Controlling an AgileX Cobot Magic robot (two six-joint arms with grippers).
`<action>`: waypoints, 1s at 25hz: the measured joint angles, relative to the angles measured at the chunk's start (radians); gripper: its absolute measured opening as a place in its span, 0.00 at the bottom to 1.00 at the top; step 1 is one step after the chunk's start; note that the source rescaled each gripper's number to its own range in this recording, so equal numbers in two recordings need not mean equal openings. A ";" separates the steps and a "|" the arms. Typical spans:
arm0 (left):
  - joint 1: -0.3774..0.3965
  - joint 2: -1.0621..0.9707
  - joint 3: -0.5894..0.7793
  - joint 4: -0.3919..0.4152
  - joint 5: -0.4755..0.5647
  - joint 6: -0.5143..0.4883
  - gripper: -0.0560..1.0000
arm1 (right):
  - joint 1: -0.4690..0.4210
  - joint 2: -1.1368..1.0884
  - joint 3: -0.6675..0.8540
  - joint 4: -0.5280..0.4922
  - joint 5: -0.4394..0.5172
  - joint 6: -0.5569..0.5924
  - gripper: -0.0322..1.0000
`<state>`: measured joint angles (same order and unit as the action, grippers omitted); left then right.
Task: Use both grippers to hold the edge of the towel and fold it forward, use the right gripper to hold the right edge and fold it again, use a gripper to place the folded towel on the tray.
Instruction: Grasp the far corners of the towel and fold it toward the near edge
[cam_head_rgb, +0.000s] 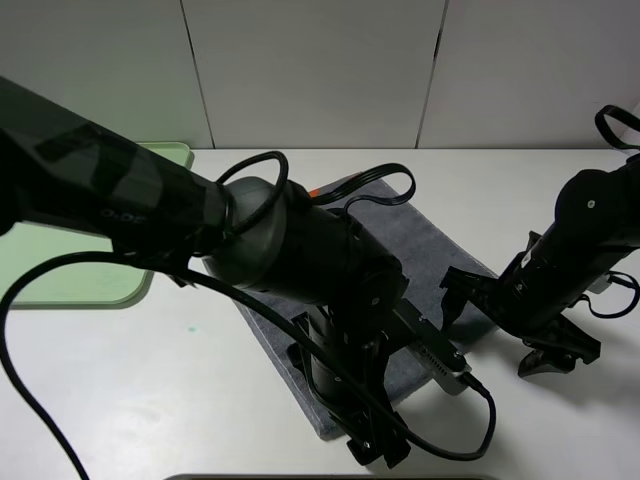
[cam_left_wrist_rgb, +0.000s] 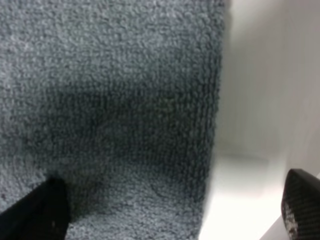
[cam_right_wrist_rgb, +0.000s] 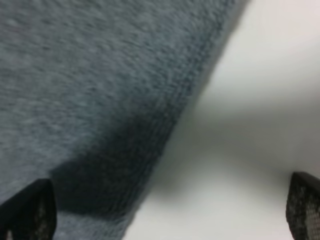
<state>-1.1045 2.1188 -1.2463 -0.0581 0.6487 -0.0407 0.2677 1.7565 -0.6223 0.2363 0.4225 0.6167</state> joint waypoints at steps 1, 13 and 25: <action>0.000 0.000 0.000 0.001 -0.001 0.000 0.85 | 0.000 0.008 -0.001 -0.002 0.002 0.000 1.00; 0.000 0.001 0.000 0.014 -0.026 -0.001 0.76 | 0.000 0.049 -0.018 -0.005 0.028 -0.014 1.00; 0.000 0.003 0.000 0.025 -0.050 -0.001 0.46 | 0.000 0.049 -0.018 -0.006 0.028 -0.014 1.00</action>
<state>-1.1045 2.1220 -1.2463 -0.0335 0.5986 -0.0416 0.2677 1.8058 -0.6404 0.2300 0.4506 0.6024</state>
